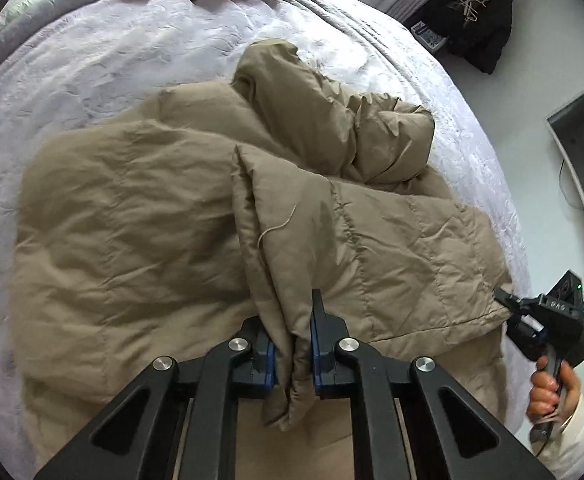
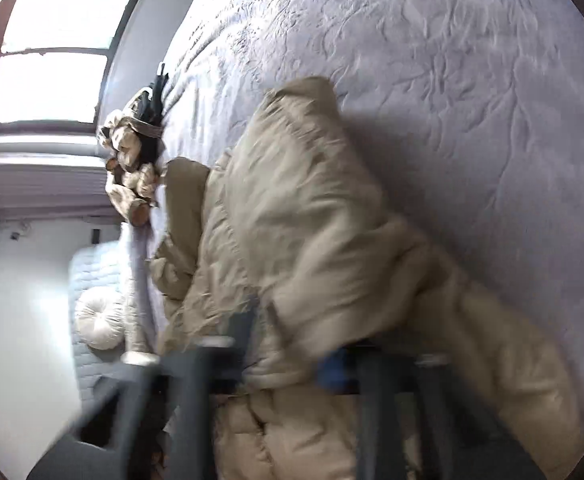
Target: Fold large clothes
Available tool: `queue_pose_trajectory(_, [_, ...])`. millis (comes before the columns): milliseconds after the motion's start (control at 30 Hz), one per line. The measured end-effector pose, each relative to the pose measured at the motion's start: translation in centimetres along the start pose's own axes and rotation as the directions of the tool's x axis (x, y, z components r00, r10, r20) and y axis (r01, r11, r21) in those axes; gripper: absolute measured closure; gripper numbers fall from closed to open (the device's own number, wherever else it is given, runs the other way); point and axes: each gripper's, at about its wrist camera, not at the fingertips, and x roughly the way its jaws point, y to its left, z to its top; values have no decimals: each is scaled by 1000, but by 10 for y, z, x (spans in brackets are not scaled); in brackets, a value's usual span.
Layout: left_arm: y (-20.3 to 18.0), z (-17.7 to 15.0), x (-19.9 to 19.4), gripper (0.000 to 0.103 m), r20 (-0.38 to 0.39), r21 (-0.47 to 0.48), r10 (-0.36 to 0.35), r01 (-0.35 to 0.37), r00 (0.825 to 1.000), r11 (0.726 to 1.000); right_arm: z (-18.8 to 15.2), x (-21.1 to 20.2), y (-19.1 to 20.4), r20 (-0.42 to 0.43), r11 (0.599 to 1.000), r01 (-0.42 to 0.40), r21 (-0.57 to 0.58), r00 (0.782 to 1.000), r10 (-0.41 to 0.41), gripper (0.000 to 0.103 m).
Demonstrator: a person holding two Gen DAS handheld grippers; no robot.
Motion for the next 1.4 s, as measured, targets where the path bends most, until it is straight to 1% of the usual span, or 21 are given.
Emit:
queue_pose_trajectory(100, [11,-5,9,89,-29,11,53,-53,998,999,-6,1,-12,-31,999,23,-28,999,-24,94])
queue_pose_trajectory(300, [22,2,-12,88,3,26,143,-143,990,989,-11,17,-17,-63,999,29,-39,998,-32,94])
queue_pose_trajectory(400, [26,5,-42,88,46,40,246,-247,968,968,-8,17,-13,-62,998,37,-48,997,-40,94])
queue_pose_trajectory(533, [17,6,-69,88,100,49,172,-178,980,983,-7,14,-11,-57,998,35,-47,998,-38,94])
queue_pose_trajectory(600, [-3,1,-60,88,110,98,132,-143,985,985,-9,11,-13,-58,998,37,-48,998,-40,94])
queue_pose_trajectory(667, [-17,-5,-31,88,98,161,190,-204,977,966,-12,9,-11,-62,997,52,-55,997,-55,92])
queue_pose_trajectory(733, [-15,-3,2,88,62,168,240,-247,969,954,-17,6,0,-100,991,88,-100,990,-98,89])
queue_pose_trajectory(767, [-10,-1,16,88,47,150,251,-256,967,955,-21,3,6,-119,986,100,-135,986,-117,82])
queue_pose_trajectory(800, [-7,2,21,88,42,133,247,-250,968,959,-27,-3,22,-146,972,101,-214,980,-134,64])
queue_pose_trajectory(833, [-3,3,24,88,42,116,240,-243,970,963,-31,-10,34,-150,958,84,-274,980,-129,54])
queue_pose_trajectory(867, [0,5,26,88,40,101,232,-235,972,967,-34,-18,44,-142,944,67,-322,983,-118,37])
queue_pose_trajectory(900, [2,6,27,88,36,98,227,-229,973,968,-34,-29,56,-115,922,50,-383,988,-101,34])
queue_pose_trajectory(967, [2,8,30,88,28,115,234,-235,972,965,-20,-49,67,-19,898,64,-436,997,-80,34])
queue_pose_trajectory(1067, [3,9,31,88,20,127,243,-243,970,962,24,-52,44,61,953,81,-294,996,-66,34])
queue_pose_trajectory(1100, [2,9,32,88,19,124,243,-243,970,962,48,-43,20,54,985,44,-164,998,-35,34])
queue_pose_trajectory(1167, [5,10,34,88,17,111,236,-237,972,965,72,-26,-12,22,999,-34,26,999,34,35])
queue_pose_trajectory(1233, [4,11,36,88,16,105,235,-236,972,966,88,5,-46,-12,946,-210,248,975,220,41])
queue_pose_trajectory(1267, [4,11,38,88,14,106,240,-240,971,965,90,14,-50,-20,924,-249,291,964,266,50])
queue_pose_trajectory(1300, [2,12,39,88,12,108,250,-249,968,962,94,25,-50,-33,903,-285,322,950,311,66])
queue_pose_trajectory(1367, [-3,14,42,88,7,115,271,-270,963,956,102,27,-34,-53,946,-228,229,968,246,84])
queue_pose_trajectory(1400, [-5,15,43,88,6,118,277,-276,961,954,106,26,-24,-64,973,-176,149,980,187,88])
